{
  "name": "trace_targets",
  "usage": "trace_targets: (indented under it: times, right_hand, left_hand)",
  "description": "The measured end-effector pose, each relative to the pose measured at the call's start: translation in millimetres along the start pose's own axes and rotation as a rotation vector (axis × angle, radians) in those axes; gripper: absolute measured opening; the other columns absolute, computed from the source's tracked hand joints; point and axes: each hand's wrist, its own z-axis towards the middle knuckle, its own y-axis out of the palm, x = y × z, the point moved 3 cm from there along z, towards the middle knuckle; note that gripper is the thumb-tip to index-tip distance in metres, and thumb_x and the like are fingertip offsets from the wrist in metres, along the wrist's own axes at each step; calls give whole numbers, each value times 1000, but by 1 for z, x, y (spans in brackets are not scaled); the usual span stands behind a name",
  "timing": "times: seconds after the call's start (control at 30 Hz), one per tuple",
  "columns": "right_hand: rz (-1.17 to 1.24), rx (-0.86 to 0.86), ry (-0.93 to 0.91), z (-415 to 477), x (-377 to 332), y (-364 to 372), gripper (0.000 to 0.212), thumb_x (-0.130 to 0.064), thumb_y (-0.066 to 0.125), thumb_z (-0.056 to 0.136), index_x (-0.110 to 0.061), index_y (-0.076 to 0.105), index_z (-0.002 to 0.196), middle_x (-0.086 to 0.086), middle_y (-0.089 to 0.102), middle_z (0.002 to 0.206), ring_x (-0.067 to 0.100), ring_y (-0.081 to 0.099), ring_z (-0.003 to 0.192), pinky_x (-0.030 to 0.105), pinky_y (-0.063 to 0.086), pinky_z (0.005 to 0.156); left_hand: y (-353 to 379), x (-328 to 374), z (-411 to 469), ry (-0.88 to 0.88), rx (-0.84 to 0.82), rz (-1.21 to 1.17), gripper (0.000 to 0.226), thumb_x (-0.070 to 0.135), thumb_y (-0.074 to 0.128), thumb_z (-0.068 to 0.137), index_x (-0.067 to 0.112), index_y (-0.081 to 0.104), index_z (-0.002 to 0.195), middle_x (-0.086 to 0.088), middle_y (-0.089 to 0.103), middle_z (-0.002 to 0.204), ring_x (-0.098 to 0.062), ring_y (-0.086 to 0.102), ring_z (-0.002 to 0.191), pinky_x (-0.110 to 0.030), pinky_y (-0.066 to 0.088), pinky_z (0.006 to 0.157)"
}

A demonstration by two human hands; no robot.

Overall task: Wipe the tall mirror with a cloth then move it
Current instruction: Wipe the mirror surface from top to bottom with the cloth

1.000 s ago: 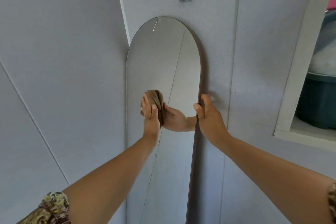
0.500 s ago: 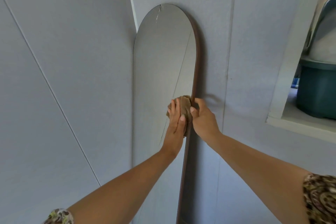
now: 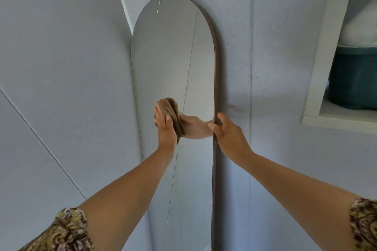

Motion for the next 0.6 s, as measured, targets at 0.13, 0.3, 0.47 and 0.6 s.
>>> trace_targets:
  times: [0.13, 0.3, 0.47, 0.6]
  right_hand:
    - [21, 19, -4, 2, 5, 3, 29, -37, 41, 100, -18, 47, 120, 5, 64, 93, 25, 60, 79, 29, 47, 63]
    - [78, 30, -27, 3, 9, 6, 26, -37, 43, 99, -17, 50, 115, 8, 66, 99, 28, 63, 84, 46, 55, 76]
    - [113, 50, -53, 4, 12, 9, 29, -39, 43, 98, -16, 50, 115, 10, 65, 96, 27, 62, 86, 47, 56, 76]
    - [110, 58, -39, 3, 16, 13, 37, -40, 42, 99, -17, 48, 127, 4, 63, 103, 18, 59, 85, 27, 48, 70]
  left_hand:
    - [-26, -72, 66, -183, 70, -15, 87, 82, 27, 68, 54, 19, 150, -16, 36, 160, -44, 37, 146, -67, 30, 115]
    - [-37, -47, 55, -121, 144, -30, 57, 39, 25, 106, 42, 3, 159, -4, 24, 167, -26, 28, 152, -53, 25, 123]
    - [-39, -59, 60, -63, 168, -76, 58, 31, 25, 108, 36, -1, 160, 1, 13, 170, -20, 15, 156, -47, 17, 127]
    - [-36, -109, 69, -231, 114, -99, 79, 82, 27, 73, 62, 13, 148, -10, 33, 163, -42, 33, 148, -67, 28, 117]
